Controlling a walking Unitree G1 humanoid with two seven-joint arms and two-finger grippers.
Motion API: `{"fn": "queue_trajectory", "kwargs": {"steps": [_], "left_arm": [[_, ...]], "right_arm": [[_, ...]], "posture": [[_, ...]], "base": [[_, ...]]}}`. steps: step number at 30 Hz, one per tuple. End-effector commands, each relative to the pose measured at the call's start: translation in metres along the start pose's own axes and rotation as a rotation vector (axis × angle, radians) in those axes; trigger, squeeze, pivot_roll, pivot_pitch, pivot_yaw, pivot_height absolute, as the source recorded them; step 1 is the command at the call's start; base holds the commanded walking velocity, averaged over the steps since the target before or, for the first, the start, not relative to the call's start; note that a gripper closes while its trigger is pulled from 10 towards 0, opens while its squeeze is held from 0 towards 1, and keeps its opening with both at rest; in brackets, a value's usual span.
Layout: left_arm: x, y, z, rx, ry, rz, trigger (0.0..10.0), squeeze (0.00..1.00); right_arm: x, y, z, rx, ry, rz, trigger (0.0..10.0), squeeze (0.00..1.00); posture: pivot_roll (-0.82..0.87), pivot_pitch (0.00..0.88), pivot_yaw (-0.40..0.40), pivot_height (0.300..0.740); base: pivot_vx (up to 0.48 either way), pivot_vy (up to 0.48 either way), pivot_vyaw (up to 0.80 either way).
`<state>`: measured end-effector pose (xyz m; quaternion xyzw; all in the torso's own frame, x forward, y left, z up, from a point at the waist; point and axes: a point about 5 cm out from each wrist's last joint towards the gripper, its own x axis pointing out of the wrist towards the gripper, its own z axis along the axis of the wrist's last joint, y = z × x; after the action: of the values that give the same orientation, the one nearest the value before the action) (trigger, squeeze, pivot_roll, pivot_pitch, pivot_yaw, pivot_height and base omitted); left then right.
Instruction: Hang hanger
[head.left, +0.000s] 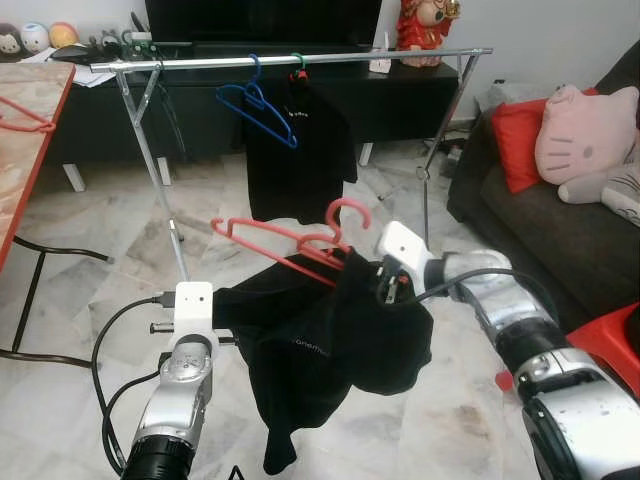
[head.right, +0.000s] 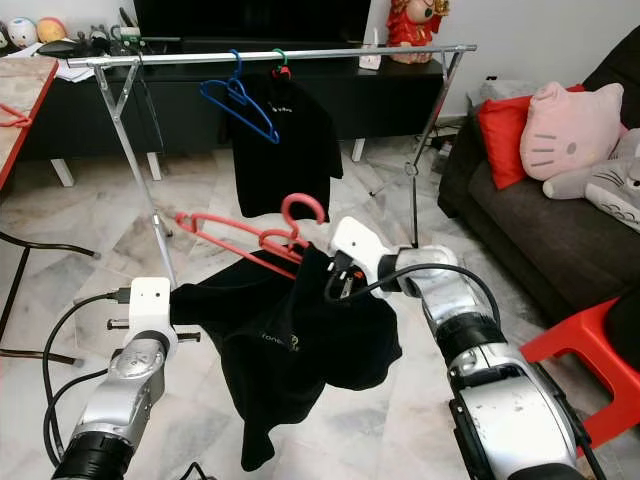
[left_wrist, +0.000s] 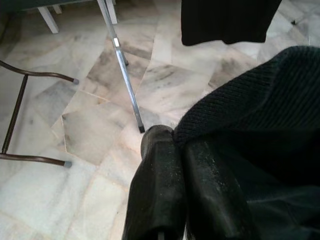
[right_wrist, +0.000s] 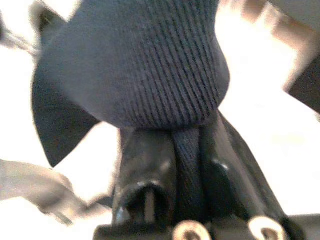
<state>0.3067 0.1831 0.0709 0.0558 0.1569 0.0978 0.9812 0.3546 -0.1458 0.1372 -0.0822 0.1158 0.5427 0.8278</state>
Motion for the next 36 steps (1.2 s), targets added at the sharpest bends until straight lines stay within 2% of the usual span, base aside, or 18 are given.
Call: {"fn": "queue_trajectory", "kwargs": {"steps": [1,4,6,7,11,13,17,20,24,27,30,36], "left_arm": [[-0.001,0.01,-0.005,-0.009,0.024,0.032,0.0,0.0],[-0.001,0.01,-0.004,-0.015,0.023,0.026,0.0,0.0],[-0.002,0.011,-0.003,-0.015,0.018,0.024,0.0,0.0],[-0.002,0.011,-0.003,-0.015,0.017,0.024,0.0,0.0],[-0.002,0.011,-0.002,-0.016,0.019,0.024,0.0,0.0],[-0.002,0.012,-0.003,-0.015,0.018,0.022,0.0,0.0],[-0.002,0.014,-0.002,-0.009,0.016,0.023,0.0,0.0],[-0.002,0.015,-0.002,-0.006,0.017,0.023,0.0,0.0],[-0.002,0.013,0.002,0.014,0.006,0.002,0.0,0.0],[-0.003,0.012,0.004,0.029,-0.002,-0.013,0.0,0.0],[-0.003,0.01,0.005,0.062,-0.005,-0.033,0.0,0.0],[-0.005,0.002,0.005,0.089,-0.005,-0.099,0.0,0.0]], "right_arm": [[-0.013,0.0,0.011,0.019,-0.12,0.062,0.0,0.0],[-0.026,0.016,-0.022,0.04,0.026,0.224,0.0,0.0],[-0.038,0.02,-0.038,0.097,0.073,0.269,0.0,0.0],[-0.045,0.02,-0.044,0.142,0.073,0.279,0.0,0.0],[-0.054,0.02,-0.05,0.157,0.115,0.277,0.0,0.0],[-0.066,0.021,-0.06,0.159,0.202,0.273,0.0,0.0],[-0.079,0.02,-0.071,0.129,0.332,0.259,0.0,0.0],[-0.082,0.019,-0.074,0.111,0.381,0.246,0.0,0.0],[-0.08,0.013,-0.082,0.004,0.5,0.134,0.0,0.0],[-0.075,0.011,-0.08,-0.02,0.478,0.082,0.0,0.0],[-0.066,0.009,-0.075,0.001,0.411,0.049,0.0,0.0],[-0.055,0.014,-0.081,-0.03,0.431,0.05,0.0,0.0]], "posture": [[0.01,0.0,-0.112,0.716],[0.01,0.0,-0.11,0.716],[0.01,0.0,-0.111,0.716],[0.01,0.0,-0.111,0.716],[0.01,0.0,-0.111,0.716],[0.01,0.0,-0.105,0.716],[0.01,0.0,-0.104,0.716],[0.01,0.0,-0.104,0.716],[0.01,0.0,-0.105,0.716],[0.01,0.0,-0.105,0.716],[0.01,0.0,-0.105,0.716],[0.01,0.0,-0.107,0.716]], "base": [[0.0,0.0,0.0],[0.0,0.0,0.0],[0.0,0.0,0.0],[0.0,0.0,0.0],[0.0,0.0,0.0],[0.0,0.0,0.0],[0.0,0.0,0.0],[0.0,0.0,0.0],[0.0,0.0,0.0],[0.0,0.0,0.0],[0.0,0.0,0.0],[0.0,0.0,0.0]]}}
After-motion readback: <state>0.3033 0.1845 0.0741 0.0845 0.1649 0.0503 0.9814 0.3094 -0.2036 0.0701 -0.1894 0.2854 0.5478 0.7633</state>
